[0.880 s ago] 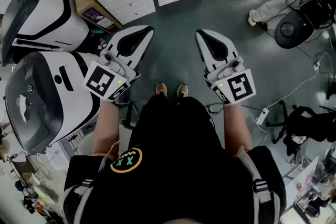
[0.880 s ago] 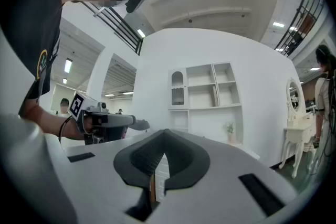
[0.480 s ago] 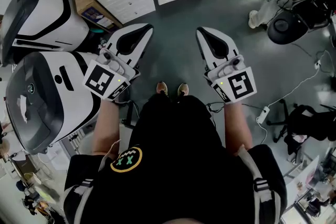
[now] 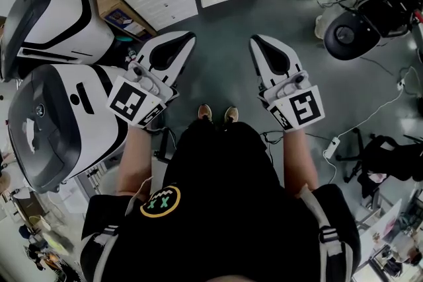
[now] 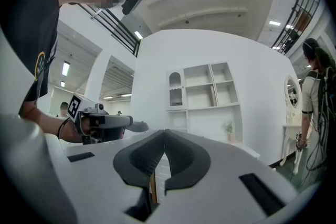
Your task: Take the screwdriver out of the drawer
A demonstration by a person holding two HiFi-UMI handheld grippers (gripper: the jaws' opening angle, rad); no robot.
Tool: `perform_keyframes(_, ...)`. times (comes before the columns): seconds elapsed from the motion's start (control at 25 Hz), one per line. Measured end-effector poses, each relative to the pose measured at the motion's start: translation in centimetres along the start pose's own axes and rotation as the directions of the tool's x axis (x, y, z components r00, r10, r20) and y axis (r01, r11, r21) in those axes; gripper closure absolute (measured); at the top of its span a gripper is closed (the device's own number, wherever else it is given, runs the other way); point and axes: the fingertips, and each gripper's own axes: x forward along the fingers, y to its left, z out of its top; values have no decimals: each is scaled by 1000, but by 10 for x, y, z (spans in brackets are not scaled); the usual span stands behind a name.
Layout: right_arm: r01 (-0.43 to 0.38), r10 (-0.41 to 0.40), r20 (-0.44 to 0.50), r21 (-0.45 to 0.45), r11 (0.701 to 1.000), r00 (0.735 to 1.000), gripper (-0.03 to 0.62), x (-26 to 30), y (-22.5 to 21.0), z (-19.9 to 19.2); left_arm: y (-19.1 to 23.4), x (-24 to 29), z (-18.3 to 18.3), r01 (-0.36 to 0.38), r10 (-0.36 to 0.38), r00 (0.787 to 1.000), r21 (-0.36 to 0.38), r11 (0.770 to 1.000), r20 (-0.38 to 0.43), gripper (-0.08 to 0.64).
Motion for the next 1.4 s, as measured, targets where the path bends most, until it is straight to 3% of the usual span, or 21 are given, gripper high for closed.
perform_keyframes(0.64,-18,18,2,-4,1000,1000,461,1,2,1,1,0,0,2,-2,1000,1,1000,-1,540)
perform_keyframes(0.96,-64,64,-5,-17,998,998,314,4,10,2,2,0,1,6,-6,1000,1,1000,0,540)
perform_keyframes(1.08,-87,87,-12,-13,996,996,232,6,14,-1,3,0,0,7,-7,1000,1,1000,-3,540)
perform_keyframes(1.4,-110,110,-22,6,994,994,107,7,18,-6,3,-1,1,7,-7,1000,4,1000,-5,540)
